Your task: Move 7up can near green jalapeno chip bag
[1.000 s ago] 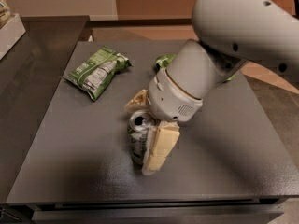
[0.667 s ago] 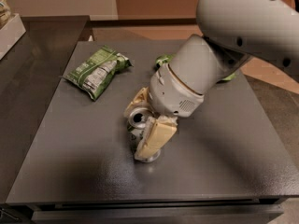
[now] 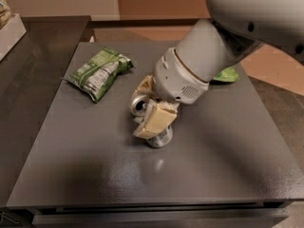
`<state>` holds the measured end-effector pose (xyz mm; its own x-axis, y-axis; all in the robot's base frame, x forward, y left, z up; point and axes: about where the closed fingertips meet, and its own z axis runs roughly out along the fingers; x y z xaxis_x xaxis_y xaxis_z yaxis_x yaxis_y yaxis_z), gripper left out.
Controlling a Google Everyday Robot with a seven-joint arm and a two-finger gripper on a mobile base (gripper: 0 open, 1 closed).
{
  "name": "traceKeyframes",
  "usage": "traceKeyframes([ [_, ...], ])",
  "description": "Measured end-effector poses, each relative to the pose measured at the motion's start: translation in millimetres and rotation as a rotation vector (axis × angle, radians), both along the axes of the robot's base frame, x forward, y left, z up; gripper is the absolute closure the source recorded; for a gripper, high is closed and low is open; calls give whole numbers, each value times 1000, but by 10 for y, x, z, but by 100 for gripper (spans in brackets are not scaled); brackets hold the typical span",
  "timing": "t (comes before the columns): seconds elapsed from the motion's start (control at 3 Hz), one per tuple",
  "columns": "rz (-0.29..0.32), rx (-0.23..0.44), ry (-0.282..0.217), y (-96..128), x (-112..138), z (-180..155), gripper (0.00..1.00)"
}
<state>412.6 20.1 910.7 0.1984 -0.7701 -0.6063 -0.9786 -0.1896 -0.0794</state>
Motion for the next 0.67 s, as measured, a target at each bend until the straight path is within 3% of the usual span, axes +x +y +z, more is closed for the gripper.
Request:
traceKeyframes([
  [0.33, -100, 27, -27, 62, 363, 235, 100],
  [0.67, -171, 79, -24, 204, 709, 396, 100],
])
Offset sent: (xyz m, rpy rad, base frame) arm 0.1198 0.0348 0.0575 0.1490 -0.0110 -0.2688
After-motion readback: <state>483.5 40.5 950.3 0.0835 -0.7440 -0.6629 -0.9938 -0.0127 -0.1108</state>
